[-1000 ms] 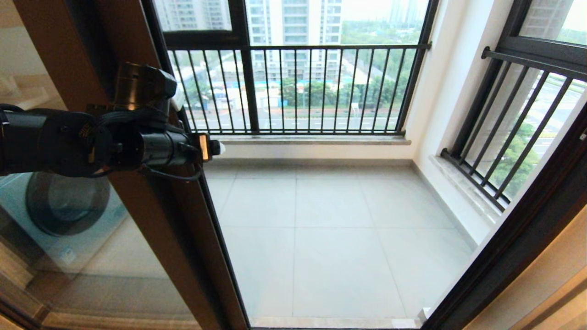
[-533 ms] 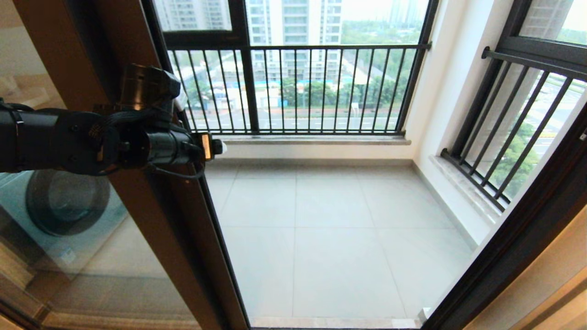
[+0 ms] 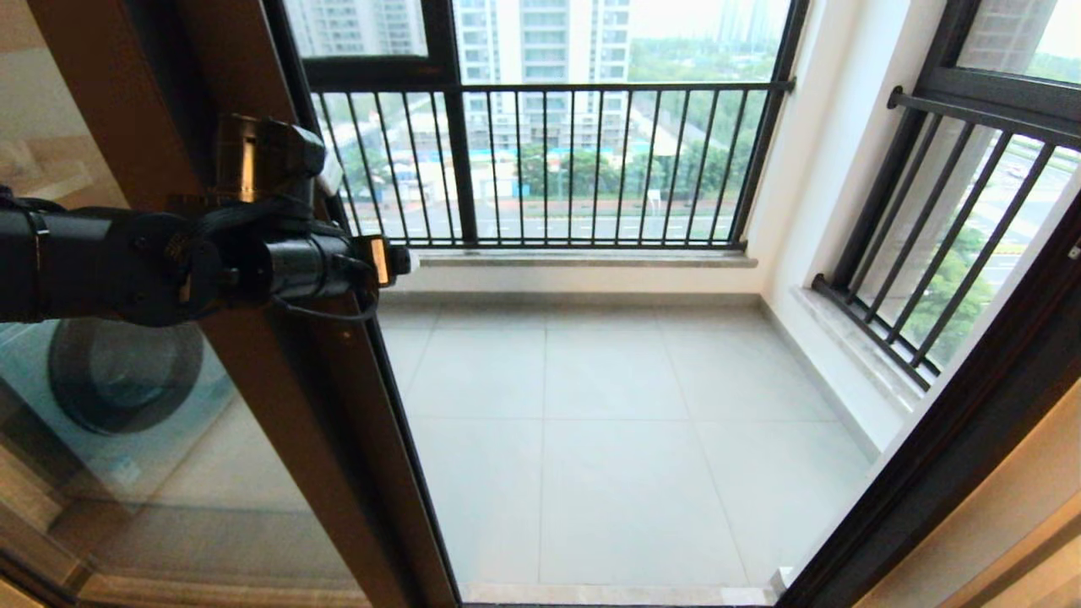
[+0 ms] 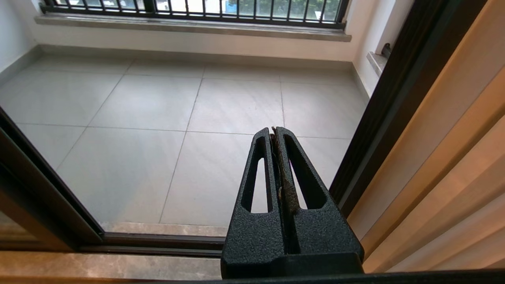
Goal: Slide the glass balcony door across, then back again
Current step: Close the slid door
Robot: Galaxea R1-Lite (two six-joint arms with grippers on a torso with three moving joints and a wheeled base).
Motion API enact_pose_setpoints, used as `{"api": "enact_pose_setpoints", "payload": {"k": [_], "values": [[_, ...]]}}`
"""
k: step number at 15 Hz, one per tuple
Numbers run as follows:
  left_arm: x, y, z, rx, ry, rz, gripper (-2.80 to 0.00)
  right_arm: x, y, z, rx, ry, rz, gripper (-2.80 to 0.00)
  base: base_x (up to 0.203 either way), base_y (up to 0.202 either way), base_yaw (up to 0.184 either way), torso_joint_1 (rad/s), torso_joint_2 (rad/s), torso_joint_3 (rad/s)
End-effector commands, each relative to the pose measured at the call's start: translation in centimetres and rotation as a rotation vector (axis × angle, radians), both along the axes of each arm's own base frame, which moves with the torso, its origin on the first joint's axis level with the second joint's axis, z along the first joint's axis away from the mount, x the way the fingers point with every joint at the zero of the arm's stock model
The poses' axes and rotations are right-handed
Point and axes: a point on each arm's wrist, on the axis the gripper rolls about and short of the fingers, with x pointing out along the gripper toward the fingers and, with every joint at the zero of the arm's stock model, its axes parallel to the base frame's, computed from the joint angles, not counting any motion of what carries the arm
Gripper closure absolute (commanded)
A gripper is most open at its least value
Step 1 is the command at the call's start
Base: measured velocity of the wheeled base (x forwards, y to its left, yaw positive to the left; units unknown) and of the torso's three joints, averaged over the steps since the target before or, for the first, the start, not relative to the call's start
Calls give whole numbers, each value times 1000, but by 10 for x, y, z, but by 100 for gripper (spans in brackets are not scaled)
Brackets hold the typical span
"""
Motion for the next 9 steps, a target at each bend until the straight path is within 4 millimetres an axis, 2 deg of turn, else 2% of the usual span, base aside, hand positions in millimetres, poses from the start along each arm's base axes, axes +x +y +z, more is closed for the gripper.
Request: {"api": "enact_pose_setpoints", "payload": {"k": [1,9], "values": [[0,0,-3,4,2,-4,-280,0,0,0,-1,1,1,0,0,0,0,0,0,0],[-2,-1,-1,0,0,-14,-280,0,0,0,-1,1,1,0,0,0,0,0,0,0]]}}
